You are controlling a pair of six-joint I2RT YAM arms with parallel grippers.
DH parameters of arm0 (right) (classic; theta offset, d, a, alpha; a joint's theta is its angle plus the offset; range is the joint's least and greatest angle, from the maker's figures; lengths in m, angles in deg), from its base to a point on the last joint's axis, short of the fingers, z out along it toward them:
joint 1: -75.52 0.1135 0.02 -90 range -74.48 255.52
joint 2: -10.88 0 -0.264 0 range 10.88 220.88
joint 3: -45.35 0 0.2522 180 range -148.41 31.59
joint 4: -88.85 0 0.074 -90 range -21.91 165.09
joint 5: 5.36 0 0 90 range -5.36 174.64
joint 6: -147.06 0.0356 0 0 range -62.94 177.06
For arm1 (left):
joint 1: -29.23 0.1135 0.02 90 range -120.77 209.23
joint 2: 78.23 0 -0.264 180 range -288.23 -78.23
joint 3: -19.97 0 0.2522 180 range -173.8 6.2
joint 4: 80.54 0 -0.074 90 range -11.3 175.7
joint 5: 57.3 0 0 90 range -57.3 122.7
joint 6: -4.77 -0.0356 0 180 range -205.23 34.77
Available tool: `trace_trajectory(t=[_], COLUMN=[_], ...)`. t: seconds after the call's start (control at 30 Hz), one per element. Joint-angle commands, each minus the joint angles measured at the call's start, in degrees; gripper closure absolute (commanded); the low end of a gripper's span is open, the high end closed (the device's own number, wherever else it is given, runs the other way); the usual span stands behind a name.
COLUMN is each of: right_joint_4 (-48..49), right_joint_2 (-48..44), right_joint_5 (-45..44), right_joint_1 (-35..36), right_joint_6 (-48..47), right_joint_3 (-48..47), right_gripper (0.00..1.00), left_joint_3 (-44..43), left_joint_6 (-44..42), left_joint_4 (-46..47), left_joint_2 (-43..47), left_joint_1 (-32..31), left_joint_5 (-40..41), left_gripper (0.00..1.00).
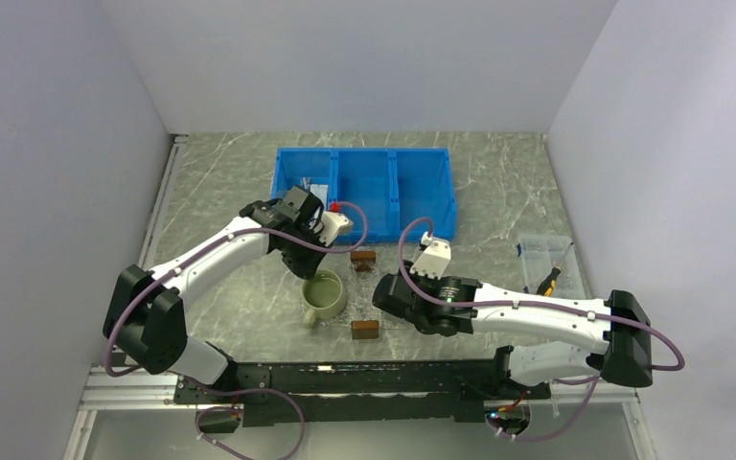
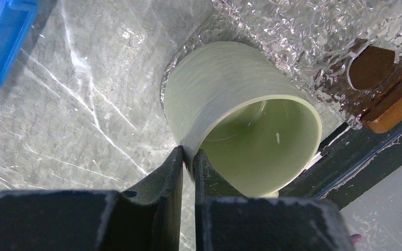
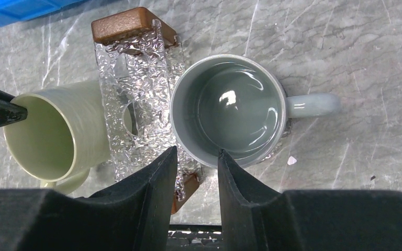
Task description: Prepare toiletry sets of a toothbrush and toothpaste on the tray
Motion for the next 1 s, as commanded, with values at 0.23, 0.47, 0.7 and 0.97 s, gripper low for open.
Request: trace_trajectory(t=[0.23, 0.47, 0.7, 0.97], right_joint_4=[0.83, 1.18, 1.08, 0.86], right_joint_2=[-0.85, -0.71, -0.46, -0.52], right_joint_5=[-1.88, -1.73, -1.62, -1.62], right_joint_1=[0.08, 0.05, 0.04, 0.04], right_joint_6=[-0.11, -0.29, -0.28, -0.18], right_joint_3=[-0.06, 0.06, -0.29, -0.36], right_gripper=[0.63, 0.62, 0.63, 0.62], left_joint_3=[-2.23, -2.13, -2.07, -3.18], left_joint_6=[0.22, 0.84, 1.26, 1.69], left_joint_4=[1.03, 0.43, 0.64, 0.33], left_joint_2=[0.15, 0.13, 0.62, 1.73], left_joint_1=[-0.23, -0.30, -0.30, -0.26], left_joint_5=[-1.27, -0.92, -0.85, -0.95], left_gripper=[1.00, 0.94, 0.80, 0.72])
